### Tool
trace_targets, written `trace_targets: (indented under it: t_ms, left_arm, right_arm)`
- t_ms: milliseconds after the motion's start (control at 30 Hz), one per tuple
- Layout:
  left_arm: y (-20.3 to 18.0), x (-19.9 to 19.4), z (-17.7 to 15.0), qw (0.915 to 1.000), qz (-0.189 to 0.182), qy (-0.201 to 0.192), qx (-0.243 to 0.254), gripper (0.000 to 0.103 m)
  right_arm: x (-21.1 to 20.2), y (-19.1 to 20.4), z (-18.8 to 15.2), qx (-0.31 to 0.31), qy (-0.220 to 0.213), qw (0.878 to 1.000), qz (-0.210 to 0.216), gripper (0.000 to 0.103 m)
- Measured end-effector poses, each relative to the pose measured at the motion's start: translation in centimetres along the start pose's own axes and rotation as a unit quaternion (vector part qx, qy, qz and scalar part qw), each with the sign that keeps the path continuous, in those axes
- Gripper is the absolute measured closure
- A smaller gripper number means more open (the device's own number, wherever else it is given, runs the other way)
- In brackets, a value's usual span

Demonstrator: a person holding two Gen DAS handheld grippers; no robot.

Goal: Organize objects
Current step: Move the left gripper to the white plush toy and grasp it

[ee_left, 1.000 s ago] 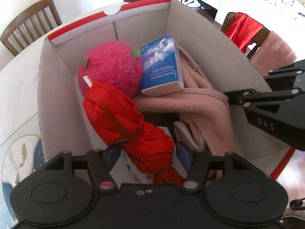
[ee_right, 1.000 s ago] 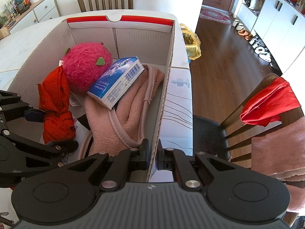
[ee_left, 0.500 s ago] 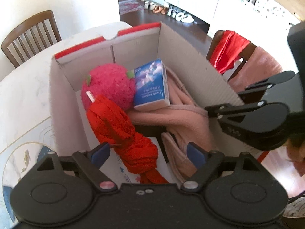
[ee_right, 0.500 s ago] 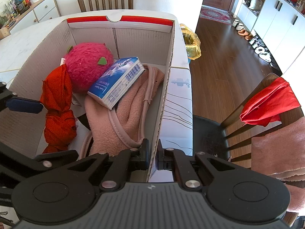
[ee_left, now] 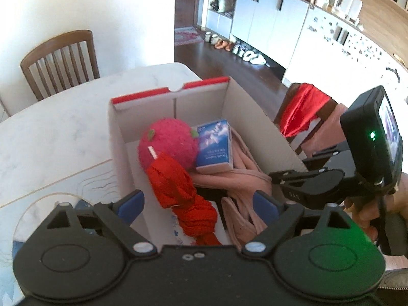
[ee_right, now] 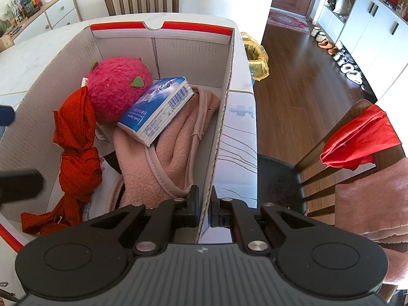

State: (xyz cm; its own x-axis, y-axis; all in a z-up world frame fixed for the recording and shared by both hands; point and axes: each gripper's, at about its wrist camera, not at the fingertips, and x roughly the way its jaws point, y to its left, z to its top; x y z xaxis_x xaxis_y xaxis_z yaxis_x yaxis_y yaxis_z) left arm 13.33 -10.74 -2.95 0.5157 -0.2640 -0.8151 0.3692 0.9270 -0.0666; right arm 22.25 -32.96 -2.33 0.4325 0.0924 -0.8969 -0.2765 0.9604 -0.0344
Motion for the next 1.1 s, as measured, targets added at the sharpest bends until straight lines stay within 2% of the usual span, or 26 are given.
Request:
trace_targets:
  t_ms: [233,333,500,833,1100]
  left_arm:
    - [2.2,-1.6,-0.3,0.9995,0.013,-0.015,-0.026,0.010]
    - [3.5,-2.5,-0.5,0.9986,0.027,-0.025,-0.038,0.005]
    - [6.7,-3.4,-1.0,0.9958,0.060,-0.029,-0.063,0.003]
    - [14.8,-4.3,-3.5,0.9808,0.137,-0.014,-0.138,0.002]
    - [17.8,-2.4,-6.1,0.9698,0.171,0.023,-0.173,0.002]
  right_arm:
    - [-0.3,-0.3,-0.2,-0.001,-0.002,1.000,-0.001,0.097]
    - [-0.2,-0.3,-0.3,-0.002,-0.002,1.000,-0.001,0.097]
    - [-0.2,-0.4,-0.3,-0.001,-0.003,1.000,0.000,0.097]
    - [-0.3,-0.4,-0.6,-0.003,-0.002,1.000,-0.003,0.097]
    - [-0.2,-0.5,-0.8,-0.004,0.002,1.000,-0.005,0.097]
